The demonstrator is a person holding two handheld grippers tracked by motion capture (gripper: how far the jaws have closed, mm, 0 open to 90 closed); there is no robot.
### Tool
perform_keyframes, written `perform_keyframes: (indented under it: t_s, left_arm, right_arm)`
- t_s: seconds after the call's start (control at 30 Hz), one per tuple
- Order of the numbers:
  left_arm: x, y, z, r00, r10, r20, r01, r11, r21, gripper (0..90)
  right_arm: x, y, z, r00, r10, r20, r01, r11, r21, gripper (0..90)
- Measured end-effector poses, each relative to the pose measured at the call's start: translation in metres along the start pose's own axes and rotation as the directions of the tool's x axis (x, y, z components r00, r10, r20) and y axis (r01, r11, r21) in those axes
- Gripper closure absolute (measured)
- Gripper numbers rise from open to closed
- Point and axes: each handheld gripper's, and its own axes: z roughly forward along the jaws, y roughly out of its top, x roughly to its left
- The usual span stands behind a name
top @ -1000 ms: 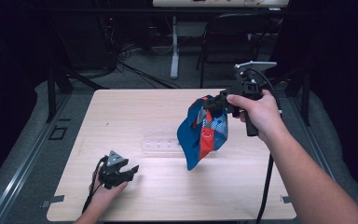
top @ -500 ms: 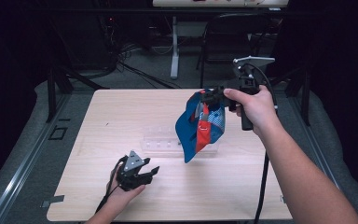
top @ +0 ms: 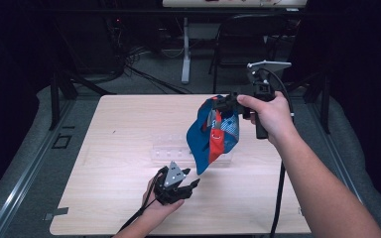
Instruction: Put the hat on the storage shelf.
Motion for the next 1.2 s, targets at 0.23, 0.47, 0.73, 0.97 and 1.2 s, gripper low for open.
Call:
perform_keyframes:
  t_s: [0.23, 0.47, 0.73, 0.97, 1.2]
  left_arm:
    - [-0.007, 0.006, 0.007, 0.9986, 0.040, -0.035, -0.040, 0.9992, 0.009, 64.6]
    - [0.001, 0.005, 0.002, 0.9977, 0.035, -0.059, -0.035, 0.9994, 0.005, 81.1]
    - [0.008, 0.004, -0.012, 0.9941, 0.058, -0.092, -0.060, 0.9978, -0.027, 87.8]
    - [0.024, 0.004, -0.018, 0.9904, 0.045, -0.130, -0.051, 0.9978, -0.043, 88.0]
    - [0.035, 0.003, -0.014, 0.9904, 0.009, -0.138, -0.016, 0.9983, -0.056, 87.9]
  right_arm:
    - [-0.002, -0.002, 0.001, 1.0000, -0.001, -0.004, 0.001, 1.000, 0.000, 78.4]
    - [-0.004, -0.003, 0.001, 0.9999, 0.004, -0.014, -0.004, 1.000, 0.002, 78.4]
    - [0.001, -0.004, 0.002, 0.9997, -0.013, -0.021, 0.013, 1.000, 0.007, 78.3]
    - [0.003, -0.006, 0.005, 0.9996, -0.020, -0.018, 0.020, 1.000, 0.011, 78.3]
    - [-0.004, -0.005, 0.014, 0.9997, -0.007, -0.023, 0.007, 1.000, 0.024, 78.3]
